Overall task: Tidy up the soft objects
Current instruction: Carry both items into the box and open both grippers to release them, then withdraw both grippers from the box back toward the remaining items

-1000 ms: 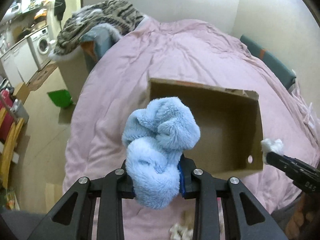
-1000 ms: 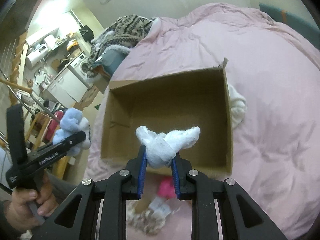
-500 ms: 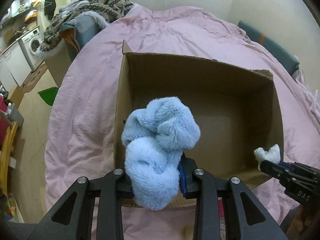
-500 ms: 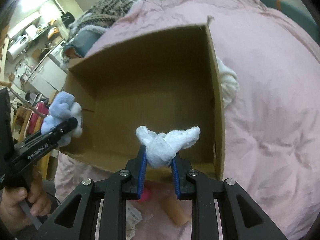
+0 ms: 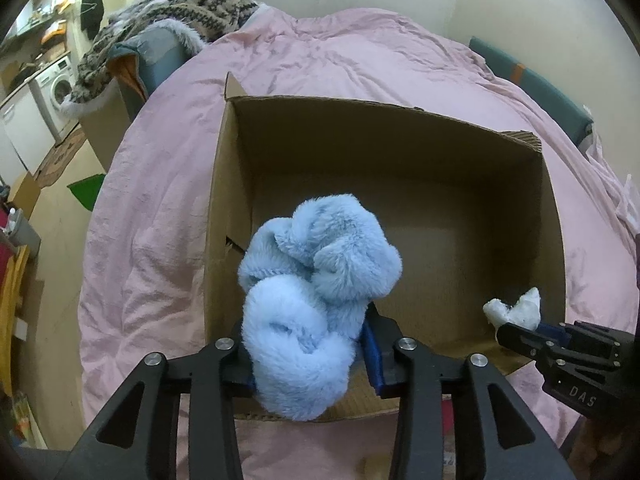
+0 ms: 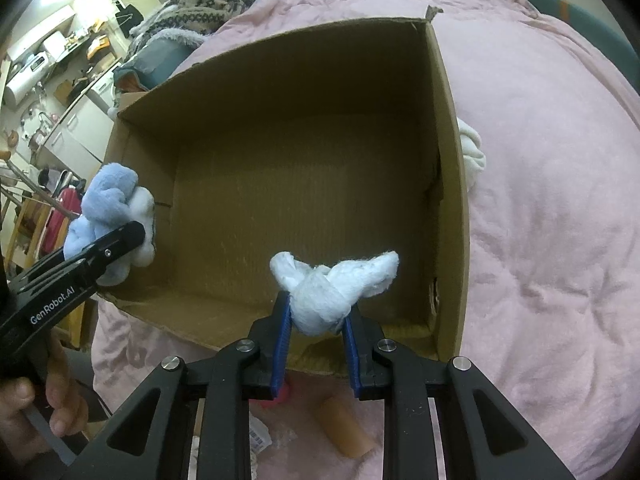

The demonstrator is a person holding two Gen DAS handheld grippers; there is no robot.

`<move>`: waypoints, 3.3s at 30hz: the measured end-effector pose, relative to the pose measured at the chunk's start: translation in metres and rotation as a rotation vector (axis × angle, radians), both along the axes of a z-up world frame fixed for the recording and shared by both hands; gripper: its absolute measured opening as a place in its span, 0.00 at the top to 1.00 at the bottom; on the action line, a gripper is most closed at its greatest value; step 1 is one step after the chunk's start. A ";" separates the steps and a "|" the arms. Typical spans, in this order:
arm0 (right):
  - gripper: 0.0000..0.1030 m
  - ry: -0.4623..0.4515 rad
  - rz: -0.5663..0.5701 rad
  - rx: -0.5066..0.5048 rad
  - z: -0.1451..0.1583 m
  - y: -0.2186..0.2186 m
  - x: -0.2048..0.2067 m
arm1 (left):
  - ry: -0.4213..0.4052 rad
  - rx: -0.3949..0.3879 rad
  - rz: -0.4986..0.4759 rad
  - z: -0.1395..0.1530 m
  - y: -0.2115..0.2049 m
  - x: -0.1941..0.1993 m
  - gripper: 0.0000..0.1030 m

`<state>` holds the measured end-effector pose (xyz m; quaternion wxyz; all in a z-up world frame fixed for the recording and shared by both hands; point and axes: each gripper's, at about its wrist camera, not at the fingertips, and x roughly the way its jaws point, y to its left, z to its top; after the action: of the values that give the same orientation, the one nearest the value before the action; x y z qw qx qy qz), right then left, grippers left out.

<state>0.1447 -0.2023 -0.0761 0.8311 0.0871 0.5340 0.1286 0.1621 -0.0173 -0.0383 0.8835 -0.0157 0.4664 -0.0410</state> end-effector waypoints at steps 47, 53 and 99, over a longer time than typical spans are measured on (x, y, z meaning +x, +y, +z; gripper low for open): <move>0.23 -0.047 -0.087 0.073 0.021 -0.024 -0.011 | -0.102 0.028 0.048 0.030 0.008 -0.015 0.23; 0.23 -0.050 -0.108 0.070 0.026 -0.029 -0.021 | -0.083 0.024 0.033 0.034 0.013 -0.030 0.23; 0.23 0.175 -0.237 0.123 -0.007 -0.045 -0.085 | 0.432 -0.142 -0.064 -0.060 -0.003 -0.110 0.23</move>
<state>0.0597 -0.2471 -0.0830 0.7840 0.2109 0.5814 0.0541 0.0519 -0.0199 -0.0980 0.7579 -0.0713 0.6411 -0.0974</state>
